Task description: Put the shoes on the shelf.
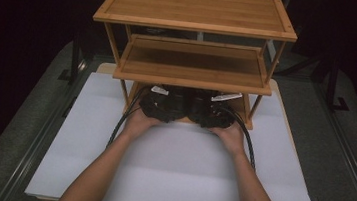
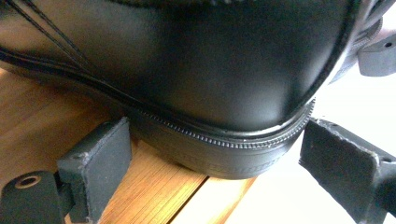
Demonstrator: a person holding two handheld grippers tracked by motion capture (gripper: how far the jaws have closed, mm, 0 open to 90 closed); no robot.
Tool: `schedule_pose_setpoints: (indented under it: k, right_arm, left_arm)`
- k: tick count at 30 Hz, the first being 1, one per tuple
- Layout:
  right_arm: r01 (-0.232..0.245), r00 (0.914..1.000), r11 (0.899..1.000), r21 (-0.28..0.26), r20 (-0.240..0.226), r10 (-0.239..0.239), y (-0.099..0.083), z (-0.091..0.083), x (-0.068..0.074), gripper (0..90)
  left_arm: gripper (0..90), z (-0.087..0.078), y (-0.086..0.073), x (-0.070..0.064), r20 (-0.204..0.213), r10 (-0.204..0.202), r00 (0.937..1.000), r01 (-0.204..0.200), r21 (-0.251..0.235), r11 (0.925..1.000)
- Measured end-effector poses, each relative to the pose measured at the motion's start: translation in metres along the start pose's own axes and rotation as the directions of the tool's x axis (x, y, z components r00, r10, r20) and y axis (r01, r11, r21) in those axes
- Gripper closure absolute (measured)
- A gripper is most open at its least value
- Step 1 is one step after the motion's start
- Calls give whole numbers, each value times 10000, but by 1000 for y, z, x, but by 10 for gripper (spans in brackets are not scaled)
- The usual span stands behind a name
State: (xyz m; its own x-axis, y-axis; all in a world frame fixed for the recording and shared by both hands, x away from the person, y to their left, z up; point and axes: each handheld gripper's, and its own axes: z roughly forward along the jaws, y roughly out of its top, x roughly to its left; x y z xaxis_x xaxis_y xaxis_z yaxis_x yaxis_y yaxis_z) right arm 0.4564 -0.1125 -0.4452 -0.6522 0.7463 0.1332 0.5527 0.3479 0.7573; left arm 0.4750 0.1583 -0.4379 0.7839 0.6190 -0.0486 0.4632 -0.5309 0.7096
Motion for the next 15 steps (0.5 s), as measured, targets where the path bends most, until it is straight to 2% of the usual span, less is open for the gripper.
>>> schedule_pose_setpoints:
  k: [1,2,4,15]
  right_arm:
    - [-5,10000,10000,79,5,5,-1,1,1,97]
    - [288,9994,9994,183,204,-292,-2,2,-2,97]
    - [205,9998,9998,-85,-31,-205,-2,3,-2,97]
    - [24,9999,10000,-76,-99,-24,-4,4,-3,96]
  left_arm:
    - [89,1,-1,0,2,16,10000,-16,67,10000]
    - [89,3,-1,0,129,-58,9999,58,37,10000]
    - [89,3,-2,1,50,-125,9999,125,24,9999]
    - [86,3,-3,1,101,-178,9998,178,10,9998]
